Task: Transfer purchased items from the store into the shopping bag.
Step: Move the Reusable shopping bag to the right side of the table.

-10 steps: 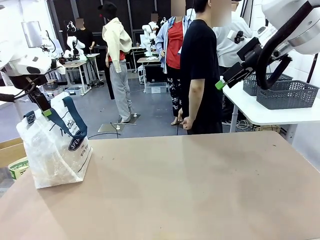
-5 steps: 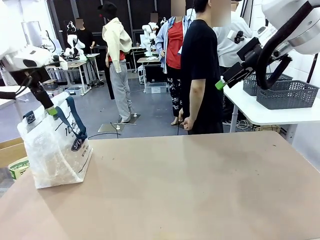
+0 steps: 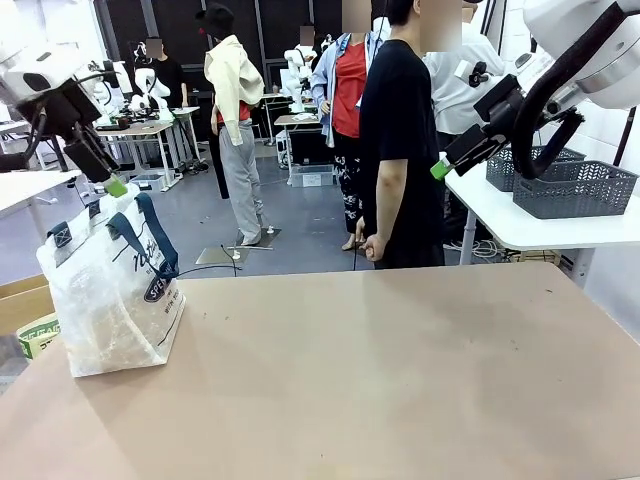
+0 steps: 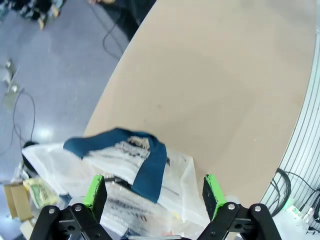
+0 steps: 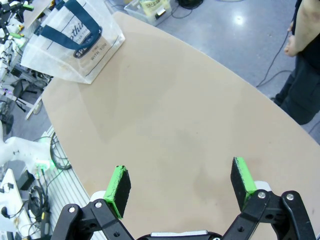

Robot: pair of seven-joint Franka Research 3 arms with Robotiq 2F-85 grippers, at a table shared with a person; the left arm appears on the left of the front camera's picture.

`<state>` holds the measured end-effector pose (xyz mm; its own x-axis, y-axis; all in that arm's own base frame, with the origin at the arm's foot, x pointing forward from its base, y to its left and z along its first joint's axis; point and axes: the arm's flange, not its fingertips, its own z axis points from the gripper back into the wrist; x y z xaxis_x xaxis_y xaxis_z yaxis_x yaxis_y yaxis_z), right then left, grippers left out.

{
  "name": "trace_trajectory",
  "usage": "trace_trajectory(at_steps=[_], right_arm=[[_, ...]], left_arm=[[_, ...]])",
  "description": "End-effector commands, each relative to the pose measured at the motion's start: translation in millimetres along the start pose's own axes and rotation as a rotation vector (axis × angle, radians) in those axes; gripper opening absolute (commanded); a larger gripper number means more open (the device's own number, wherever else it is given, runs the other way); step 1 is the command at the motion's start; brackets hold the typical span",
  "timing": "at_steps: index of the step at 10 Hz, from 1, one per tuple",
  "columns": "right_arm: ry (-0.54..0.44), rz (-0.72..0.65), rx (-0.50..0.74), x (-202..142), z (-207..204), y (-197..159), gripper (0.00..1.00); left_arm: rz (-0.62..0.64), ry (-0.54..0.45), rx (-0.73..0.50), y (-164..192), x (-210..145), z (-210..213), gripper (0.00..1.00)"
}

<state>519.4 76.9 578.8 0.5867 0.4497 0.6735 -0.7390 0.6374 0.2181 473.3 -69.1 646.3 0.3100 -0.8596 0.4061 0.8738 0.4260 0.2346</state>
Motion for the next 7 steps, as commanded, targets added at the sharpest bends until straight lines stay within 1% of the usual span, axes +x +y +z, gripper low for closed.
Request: trace_trajectory(at_steps=[1,2,3,4,5,7], right_arm=[[0.012,0.004,-0.017,0.8,0.3,0.3,1.00],[0.012,0.004,-0.017,0.8,0.3,0.3,1.00],[0.012,0.004,-0.017,0.8,0.3,0.3,1.00],[0.012,0.004,-0.017,0.8,0.3,0.3,1.00],[0.012,0.004,-0.017,0.8,0.3,0.3,1.00],[0.012,0.004,-0.017,0.8,0.3,0.3,1.00]], left_arm=[[-0.023,-0.097,-0.027,2.2,1.1,-13.9,1.00],[-0.002,-0.129,0.006,-1.7,7.6,-24.7,1.00],[0.001,-0.134,0.061,-6.5,13.4,-40.1,1.00],[0.018,-0.134,0.026,-10.8,17.2,-51.8,1.00],[0.036,-0.149,0.021,-13.4,22.2,-65.8,1.00],[0.034,-0.163,-0.038,-21.6,29.9,-80.6,1.00]])
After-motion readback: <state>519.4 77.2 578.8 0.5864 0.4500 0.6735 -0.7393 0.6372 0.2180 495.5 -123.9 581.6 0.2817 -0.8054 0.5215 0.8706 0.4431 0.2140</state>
